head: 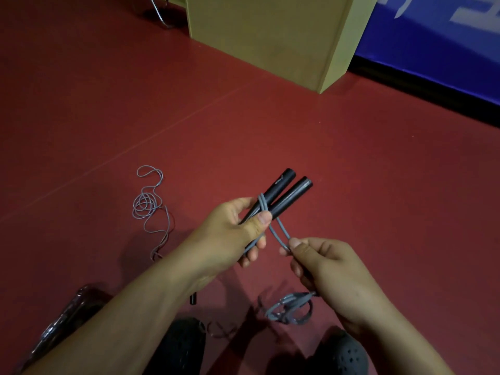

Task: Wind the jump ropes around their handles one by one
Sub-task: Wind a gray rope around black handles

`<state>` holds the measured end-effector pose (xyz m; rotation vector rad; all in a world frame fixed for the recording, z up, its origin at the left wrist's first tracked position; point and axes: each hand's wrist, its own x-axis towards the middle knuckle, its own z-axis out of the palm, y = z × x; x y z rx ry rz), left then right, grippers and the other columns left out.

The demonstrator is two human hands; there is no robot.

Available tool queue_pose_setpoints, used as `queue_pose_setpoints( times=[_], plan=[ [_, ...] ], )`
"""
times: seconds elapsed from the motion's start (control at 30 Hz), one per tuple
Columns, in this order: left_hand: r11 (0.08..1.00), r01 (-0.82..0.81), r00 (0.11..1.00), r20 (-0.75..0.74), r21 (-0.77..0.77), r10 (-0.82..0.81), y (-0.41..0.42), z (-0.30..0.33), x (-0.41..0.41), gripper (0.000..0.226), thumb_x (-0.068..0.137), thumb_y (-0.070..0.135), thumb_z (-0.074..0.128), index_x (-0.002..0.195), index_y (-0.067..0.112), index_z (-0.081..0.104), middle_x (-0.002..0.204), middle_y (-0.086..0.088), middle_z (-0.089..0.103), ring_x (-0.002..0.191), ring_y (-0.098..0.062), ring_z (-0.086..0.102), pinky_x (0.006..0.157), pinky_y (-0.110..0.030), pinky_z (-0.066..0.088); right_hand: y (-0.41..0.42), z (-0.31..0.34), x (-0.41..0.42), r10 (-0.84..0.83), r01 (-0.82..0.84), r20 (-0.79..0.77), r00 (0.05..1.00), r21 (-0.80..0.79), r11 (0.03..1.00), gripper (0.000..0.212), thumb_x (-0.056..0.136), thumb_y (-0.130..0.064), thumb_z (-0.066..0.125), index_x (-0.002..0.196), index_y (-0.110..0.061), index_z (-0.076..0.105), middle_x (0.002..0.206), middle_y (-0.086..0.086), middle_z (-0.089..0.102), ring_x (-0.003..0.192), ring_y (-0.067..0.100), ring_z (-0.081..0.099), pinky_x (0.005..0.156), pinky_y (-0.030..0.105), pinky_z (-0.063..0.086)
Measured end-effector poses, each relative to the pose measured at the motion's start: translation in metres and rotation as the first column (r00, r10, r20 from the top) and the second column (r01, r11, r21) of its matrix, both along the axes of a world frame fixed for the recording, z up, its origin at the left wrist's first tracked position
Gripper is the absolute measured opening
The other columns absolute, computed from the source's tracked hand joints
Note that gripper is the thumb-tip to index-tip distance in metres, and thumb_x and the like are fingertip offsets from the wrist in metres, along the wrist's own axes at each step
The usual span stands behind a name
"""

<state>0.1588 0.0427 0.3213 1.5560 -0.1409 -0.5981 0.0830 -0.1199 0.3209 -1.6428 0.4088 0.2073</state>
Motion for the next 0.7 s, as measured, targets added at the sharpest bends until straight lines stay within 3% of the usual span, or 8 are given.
queue_pose_setpoints(
  times=[0.2, 0.37, 0.5, 0.7],
  plan=[
    [0.992, -0.015, 0.992, 0.122, 0.122, 0.0, 0.004, -0.003, 0.006, 0.014, 0.1, 0.021, 0.053, 0.092, 0.017, 0.063, 0.061, 0.002, 0.06, 0.049, -0.013, 0.053, 0.048, -0.024, 0.046, 0.007, 0.005, -0.002, 0.117, -0.118, 0.024, 0.993, 0.052, 0.992, 0.031, 0.099, -0.027, 0.052, 0.077, -0.01, 0.067, 0.052, -0.001, 0.038, 0.046, 0.01, 0.026, 0.046, 0.026, 0.02],
    [0.974, 0.004, 0.971, 0.232, 0.225, -0.057, 0.008, -0.009, 0.007, 0.021, 0.1, 0.02, 0.054, 0.08, 0.022, 0.061, 0.062, 0.003, 0.062, 0.055, -0.01, 0.058, 0.056, -0.017, 0.046, 0.009, 0.006, -0.001, 0.126, -0.12, 0.109, 0.986, -0.056, 0.991, 0.034, 0.097, -0.033, 0.052, 0.074, -0.011, 0.065, 0.049, -0.007, 0.036, 0.047, 0.009, 0.027, 0.044, 0.024, 0.023],
    [0.94, -0.028, 0.949, 0.306, 0.339, -0.082, 0.01, -0.014, 0.009, 0.018, 0.099, 0.026, 0.054, 0.081, 0.024, 0.056, 0.06, 0.007, 0.061, 0.052, -0.014, 0.062, 0.054, -0.03, 0.047, 0.012, 0.005, 0.0, 0.085, -0.053, 0.205, 0.975, -0.16, 0.986, 0.041, 0.094, -0.05, 0.051, 0.074, -0.016, 0.063, 0.049, -0.009, 0.039, 0.047, 0.009, 0.033, 0.046, 0.027, 0.028],
    [0.88, -0.132, 0.912, 0.403, 0.457, -0.073, 0.014, -0.016, 0.015, 0.013, 0.095, 0.03, 0.059, 0.085, 0.023, 0.058, 0.06, 0.007, 0.063, 0.053, -0.014, 0.058, 0.063, -0.043, 0.054, 0.014, 0.007, 0.001, 0.132, -0.065, 0.232, 0.964, -0.275, 0.959, 0.05, 0.093, -0.053, 0.052, 0.068, -0.01, 0.054, 0.05, -0.008, 0.042, 0.048, 0.007, 0.037, 0.048, 0.03, 0.033]
  ],
)
